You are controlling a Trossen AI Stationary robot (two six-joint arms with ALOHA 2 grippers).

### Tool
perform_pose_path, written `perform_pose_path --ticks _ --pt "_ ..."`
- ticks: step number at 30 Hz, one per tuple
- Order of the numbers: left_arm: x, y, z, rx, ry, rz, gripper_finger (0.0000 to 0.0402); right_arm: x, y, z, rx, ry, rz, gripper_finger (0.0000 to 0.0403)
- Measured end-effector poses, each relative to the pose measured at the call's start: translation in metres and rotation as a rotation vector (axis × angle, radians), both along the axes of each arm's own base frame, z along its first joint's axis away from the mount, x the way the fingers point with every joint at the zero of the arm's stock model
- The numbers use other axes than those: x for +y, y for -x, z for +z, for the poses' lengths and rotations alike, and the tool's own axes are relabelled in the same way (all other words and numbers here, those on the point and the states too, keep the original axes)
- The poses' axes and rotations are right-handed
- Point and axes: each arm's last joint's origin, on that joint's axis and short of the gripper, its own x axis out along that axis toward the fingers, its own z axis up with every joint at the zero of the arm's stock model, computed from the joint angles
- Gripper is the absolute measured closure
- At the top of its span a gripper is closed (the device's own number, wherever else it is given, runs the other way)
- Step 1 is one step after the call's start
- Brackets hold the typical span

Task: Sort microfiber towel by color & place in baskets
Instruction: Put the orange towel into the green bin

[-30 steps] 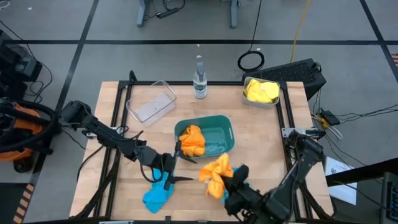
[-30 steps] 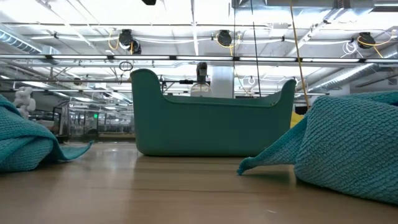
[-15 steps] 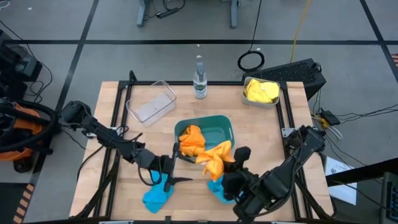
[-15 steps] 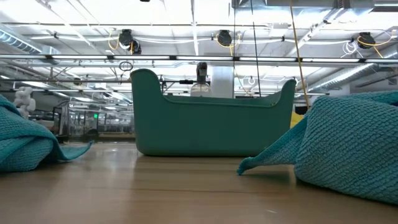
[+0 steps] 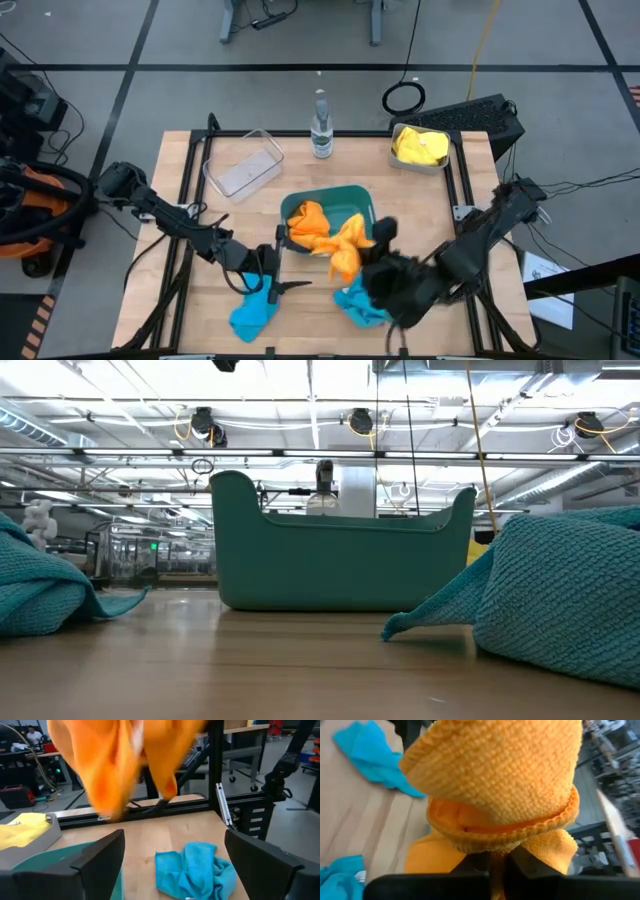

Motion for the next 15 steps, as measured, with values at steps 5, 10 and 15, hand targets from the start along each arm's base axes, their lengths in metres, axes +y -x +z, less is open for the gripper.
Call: perform_pose_path --ticks 5,10,15 --pt "0.001 0.0 -0.001 0.01 -0.004 0.043 0.0054 -0.037 0.043 0.034 -0.108 -0.1 -0.004 0.0398" --pt "0.006 0.0 -0.001 0.005 0.016 0.167 0.0054 -0.057 0.068 0.01 -0.295 -0.21 0.029 0.0397" --pt "0.01 -0.003 0.004 -0.044 0.048 0.198 0.0054 -0.062 0.069 -0.059 -0.554 -0.293 0.228 0.0395"
